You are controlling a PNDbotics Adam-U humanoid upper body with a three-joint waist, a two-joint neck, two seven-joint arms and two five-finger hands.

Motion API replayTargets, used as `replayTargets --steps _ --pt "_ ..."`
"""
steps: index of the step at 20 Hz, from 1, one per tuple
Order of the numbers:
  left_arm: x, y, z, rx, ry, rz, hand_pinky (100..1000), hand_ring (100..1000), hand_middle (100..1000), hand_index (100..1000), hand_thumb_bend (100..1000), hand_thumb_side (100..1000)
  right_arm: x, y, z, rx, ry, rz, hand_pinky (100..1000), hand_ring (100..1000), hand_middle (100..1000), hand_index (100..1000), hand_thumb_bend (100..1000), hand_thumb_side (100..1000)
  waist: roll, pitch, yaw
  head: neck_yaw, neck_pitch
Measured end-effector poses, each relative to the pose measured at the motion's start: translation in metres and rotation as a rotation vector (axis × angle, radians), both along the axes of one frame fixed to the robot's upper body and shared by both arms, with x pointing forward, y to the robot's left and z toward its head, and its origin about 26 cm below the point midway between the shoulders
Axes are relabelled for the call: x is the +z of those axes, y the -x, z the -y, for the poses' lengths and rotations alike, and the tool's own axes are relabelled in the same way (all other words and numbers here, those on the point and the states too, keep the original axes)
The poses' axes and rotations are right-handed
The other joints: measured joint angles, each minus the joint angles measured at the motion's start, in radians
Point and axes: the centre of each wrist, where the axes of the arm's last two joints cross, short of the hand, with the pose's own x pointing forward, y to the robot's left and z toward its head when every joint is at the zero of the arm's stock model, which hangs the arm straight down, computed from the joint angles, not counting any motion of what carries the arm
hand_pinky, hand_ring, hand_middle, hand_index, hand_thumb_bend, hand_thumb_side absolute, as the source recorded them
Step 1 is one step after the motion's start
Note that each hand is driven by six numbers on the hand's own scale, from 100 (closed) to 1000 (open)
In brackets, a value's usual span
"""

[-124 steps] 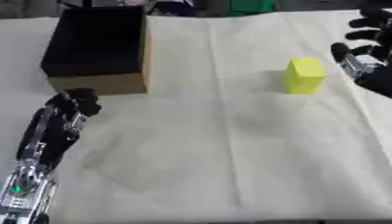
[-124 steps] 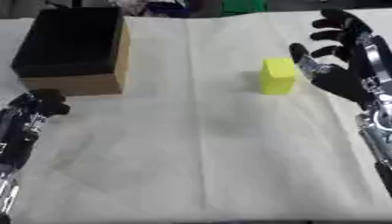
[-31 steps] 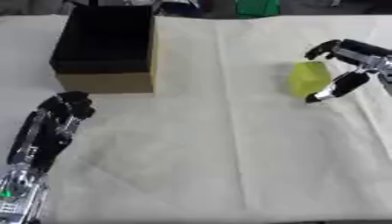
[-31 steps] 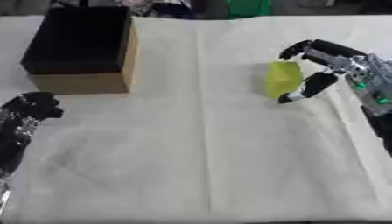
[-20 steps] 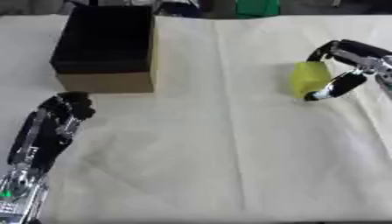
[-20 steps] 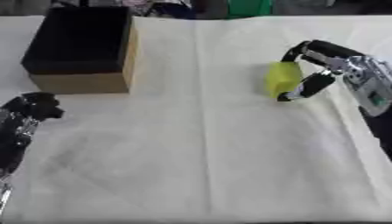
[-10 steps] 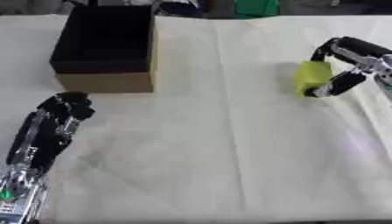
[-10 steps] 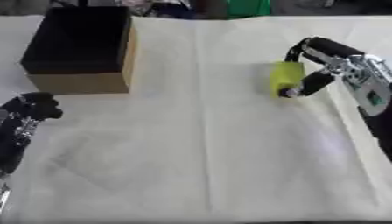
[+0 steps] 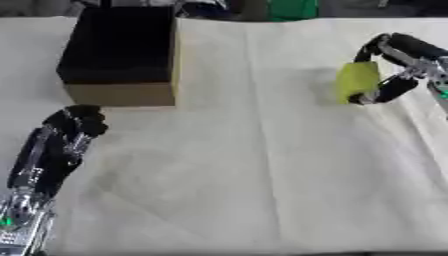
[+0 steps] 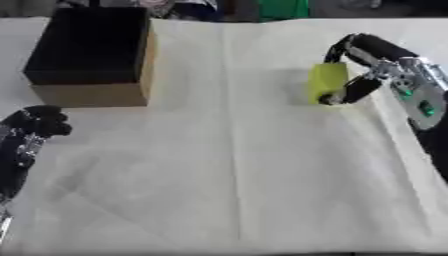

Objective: Pick up objects on the table and place them in the box.

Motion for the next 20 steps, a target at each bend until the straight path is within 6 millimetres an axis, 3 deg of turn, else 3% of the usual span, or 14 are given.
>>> replayTargets --steps 9,16,20 --pt "-0.003 0.002 -0.001 0.001 -0.001 -0.009 675 605 589 713 459 567 0.058 -0.005 -0.038 0.123 -0.014 0.11 794 760 391 552 377 100 -0.009 -0.012 0.002 0.003 0.005" --pt "-0.003 0.002 0.001 -0.015 -0.007 -0.012 675 604 589 713 457 568 0.086 -0.014 -0.079 0.224 -0.025 0.162 798 763 395 555 374 100 -0.019 -0.013 0.023 -0.009 0.007" --pt "-0.003 0.002 0.003 -0.025 -0.01 -0.013 676 604 589 713 456 569 0.089 -0.02 -0.091 0.245 -0.027 0.166 795 761 395 557 371 100 -0.022 -0.013 0.034 -0.018 0.007"
